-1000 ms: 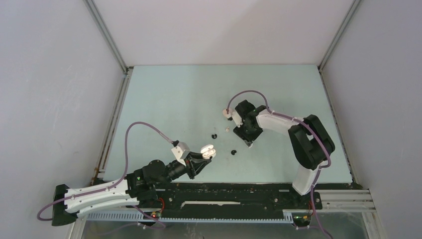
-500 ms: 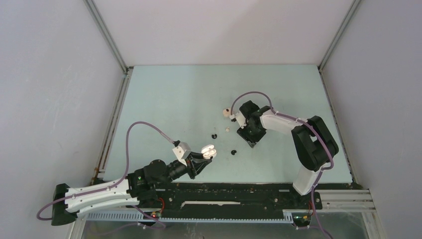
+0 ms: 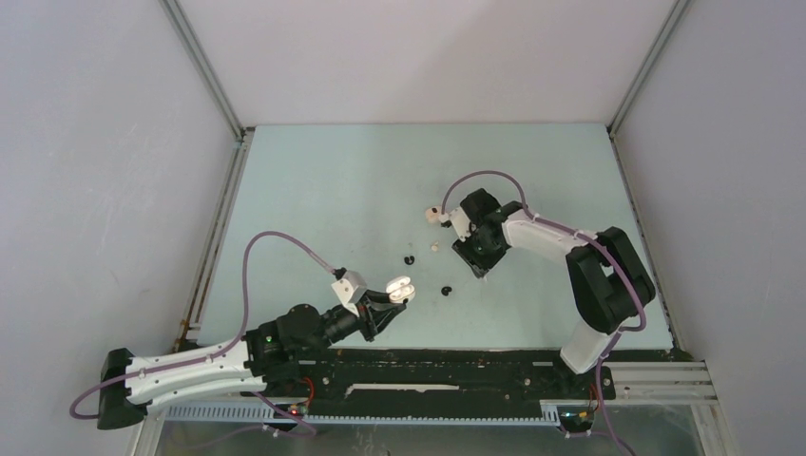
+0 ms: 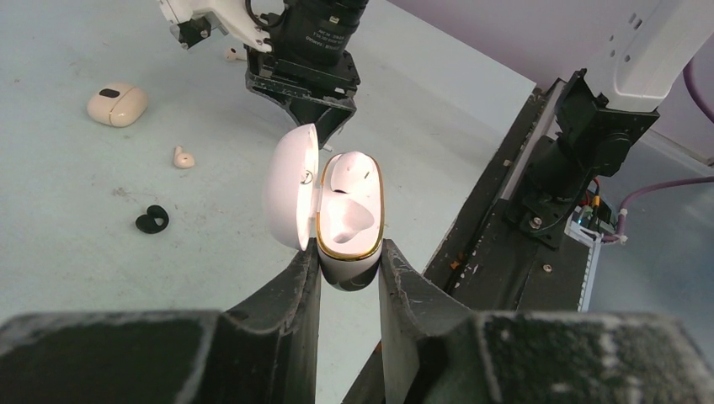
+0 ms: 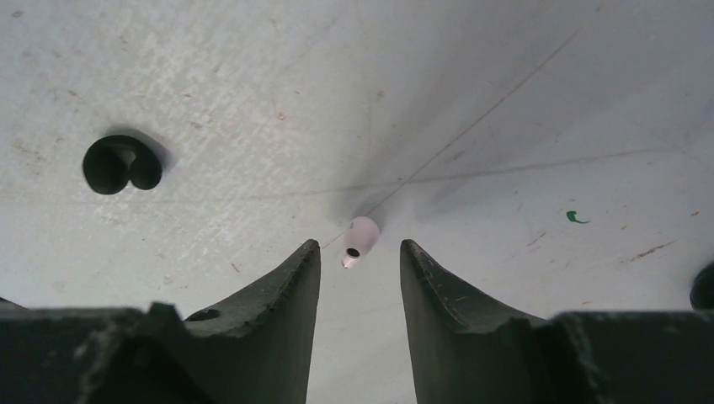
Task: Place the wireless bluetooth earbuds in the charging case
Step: Pick up the left earbud from the center of the board, then insert the left earbud into the left side groove of the charging case.
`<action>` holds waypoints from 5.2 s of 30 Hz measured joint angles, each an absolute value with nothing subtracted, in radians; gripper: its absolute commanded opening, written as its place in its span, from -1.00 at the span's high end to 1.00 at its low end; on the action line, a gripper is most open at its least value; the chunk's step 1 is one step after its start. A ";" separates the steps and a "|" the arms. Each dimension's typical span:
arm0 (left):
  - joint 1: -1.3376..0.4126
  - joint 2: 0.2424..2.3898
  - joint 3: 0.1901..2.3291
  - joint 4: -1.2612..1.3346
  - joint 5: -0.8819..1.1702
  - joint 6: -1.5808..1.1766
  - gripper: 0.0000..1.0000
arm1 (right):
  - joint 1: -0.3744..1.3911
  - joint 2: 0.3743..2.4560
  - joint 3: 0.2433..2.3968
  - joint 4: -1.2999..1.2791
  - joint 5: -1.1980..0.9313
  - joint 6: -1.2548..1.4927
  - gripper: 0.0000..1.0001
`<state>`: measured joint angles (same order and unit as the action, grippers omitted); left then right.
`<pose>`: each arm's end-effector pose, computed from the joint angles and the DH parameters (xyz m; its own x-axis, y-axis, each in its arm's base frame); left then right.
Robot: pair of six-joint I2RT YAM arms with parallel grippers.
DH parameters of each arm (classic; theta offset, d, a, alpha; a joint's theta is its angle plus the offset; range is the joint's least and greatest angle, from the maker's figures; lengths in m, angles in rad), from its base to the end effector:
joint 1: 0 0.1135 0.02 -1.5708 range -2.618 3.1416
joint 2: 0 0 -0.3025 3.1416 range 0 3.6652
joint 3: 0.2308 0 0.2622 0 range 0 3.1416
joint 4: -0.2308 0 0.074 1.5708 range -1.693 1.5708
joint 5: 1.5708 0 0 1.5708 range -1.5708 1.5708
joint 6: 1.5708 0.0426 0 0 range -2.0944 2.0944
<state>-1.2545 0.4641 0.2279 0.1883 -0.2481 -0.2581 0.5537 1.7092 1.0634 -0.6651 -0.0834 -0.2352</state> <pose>0.0494 -0.1173 0.2420 -0.2301 -0.0925 -0.9688 0.8132 0.5285 -0.2436 0.2802 0.1774 0.1948 -0.6730 -0.6891 -0.2687 -0.7188 0.6949 0.0184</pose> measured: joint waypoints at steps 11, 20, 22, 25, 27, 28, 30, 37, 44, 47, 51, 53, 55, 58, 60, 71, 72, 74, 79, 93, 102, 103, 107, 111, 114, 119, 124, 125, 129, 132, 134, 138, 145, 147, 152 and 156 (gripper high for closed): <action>-1.254 0.477 0.228 0.200 -0.240 -0.262 1.00 | 0.500 1.769 1.075 -0.664 -0.108 -0.210 0.32; -1.255 0.488 0.228 0.213 -0.234 -0.262 1.00 | 0.500 1.777 1.085 -0.668 -0.119 -0.208 0.28; -1.255 0.491 0.228 0.216 -0.233 -0.262 1.00 | 0.500 1.787 1.098 -0.669 -0.118 -0.204 0.30; -1.255 0.491 0.228 0.216 -0.233 -0.262 1.00 | 0.500 1.804 1.117 -0.672 -0.113 -0.195 0.30; -1.255 0.491 0.228 0.216 -0.233 -0.262 1.00 | 0.500 1.808 1.121 -0.672 -0.109 -0.192 0.31; -1.255 0.491 0.228 0.216 -0.233 -0.262 1.00 | 0.500 1.809 1.122 -0.673 -0.109 -0.191 0.31; -1.255 0.491 0.228 0.216 -0.233 -0.262 1.00 | 0.500 1.810 1.124 -0.677 -0.107 -0.191 0.31; -1.255 0.492 0.228 0.216 -0.233 -0.262 1.00 | 0.500 1.810 1.125 -0.702 -0.089 -0.191 0.39; -1.255 0.517 0.228 0.224 -0.232 -0.262 1.00 | 0.500 1.812 1.125 -0.712 -0.083 -0.192 0.36; -1.254 0.522 0.228 0.223 -0.232 -0.262 1.00 | 0.500 1.812 1.125 -0.716 -0.083 -0.192 0.35; -1.255 0.522 0.228 0.223 -0.232 -0.262 1.00 | 0.500 1.812 1.125 -0.722 -0.082 -0.192 0.43; -1.255 0.522 0.228 0.223 -0.232 -0.262 1.00 | 0.500 1.812 1.125 -0.724 -0.083 -0.193 0.51; -1.255 0.524 0.228 0.223 -0.232 -0.262 1.00 | 0.500 1.813 1.125 -0.725 -0.083 -0.194 0.59; -1.255 0.525 0.228 0.224 -0.231 -0.262 1.00 | 0.500 1.815 1.129 -0.727 -0.083 -0.195 0.67; -1.254 0.530 0.228 0.224 -0.231 -0.262 1.00 | 0.499 1.815 1.130 -0.728 -0.083 -0.195 0.70; -1.254 0.552 0.228 0.231 -0.231 -0.253 1.00 | 0.476 1.505 1.129 -0.765 -0.215 -0.260 1.00; -1.254 0.560 0.228 0.239 -0.231 -0.252 1.00 | 0.474 1.448 1.130 -0.765 -0.249 -0.267 1.00; -1.255 0.579 0.228 0.263 -0.231 -0.250 1.00 | 0.472 1.354 1.131 -0.759 -0.322 -0.278 1.00; -1.254 0.649 0.228 0.327 -0.231 -0.233 1.00 | 0.469 1.166 1.102 -0.684 -0.544 -0.280 1.00; -1.255 0.809 0.228 0.567 -0.134 -0.171 1.00 | 0.501 0.918 0.957 -0.370 -1.032 -0.140 1.00; -1.255 0.902 0.272 0.667 -0.084 -0.149 1.00 | 0.575 0.976 0.956 -0.115 -1.144 0.029 1.00; -1.255 0.909 0.281 0.675 -0.081 -0.150 1.00 | 0.583 0.979 0.956 -0.102 -1.148 0.039 1.00; -1.255 0.925 0.305 0.707 -0.074 -0.159 1.00 | 0.605 0.989 0.956 -0.069 -1.148 0.074 1.00; -1.255 0.933 0.318 0.742 -0.074 -0.176 1.00 | 0.619 0.996 0.956 -0.059 -1.148 0.091 1.00; -1.255 0.933 0.324 0.760 -0.076 -0.184 1.00 | 0.623 0.996 0.956 -0.054 -1.148 0.098 1.00; -1.255 0.933 0.324 0.791 -0.102 -0.185 1.00 | 0.627 0.996 0.956 -0.049 -1.139 0.106 1.00; -1.255 0.950 0.324 0.869 -0.133 -0.211 1.00 | 0.630 0.997 0.956 -0.049 -1.110 0.104 1.00; -1.255 0.956 0.324 0.882 -0.136 -0.214 1.00 | 0.632 0.997 0.956 -0.049 -1.106 0.102 1.00; -1.255 0.986 0.324 0.923 -0.138 -0.229 1.00 | 0.634 0.997 0.956 -0.051 -1.092 0.093 1.00; -1.255 0.997 0.324 0.936 -0.138 -0.236 1.00 | 0.634 0.997 0.956 -0.054 -1.087 0.078 1.00; -1.255 0.997 0.324 0.942 -0.138 -0.237 1.00 | 0.638 0.997 0.956 -0.063 -1.082 0.062 1.00; -1.255 0.996 0.324 0.948 -0.138 -0.236 1.00 | 0.657 0.997 0.956 -0.103 -1.068 0.002 1.00; -1.255 0.990 0.324 0.948 -0.138 -0.236 1.00 | 0.675 0.997 0.956 -0.160 -1.046 -0.071 1.00; -1.255 0.989 0.324 0.948 -0.138 -0.236 1.00 | 0.678 0.997 0.956 -0.163 -1.042 -0.081 1.00; -1.255 0.987 0.324 0.947 -0.137 -0.236 1.00 | 0.682 1.000 0.956 -0.164 -1.031 -0.096 1.00; -1.255 0.987 0.324 0.947 -0.136 -0.236 1.00 | 0.686 1.001 0.956 -0.166 -1.019 -0.106 1.00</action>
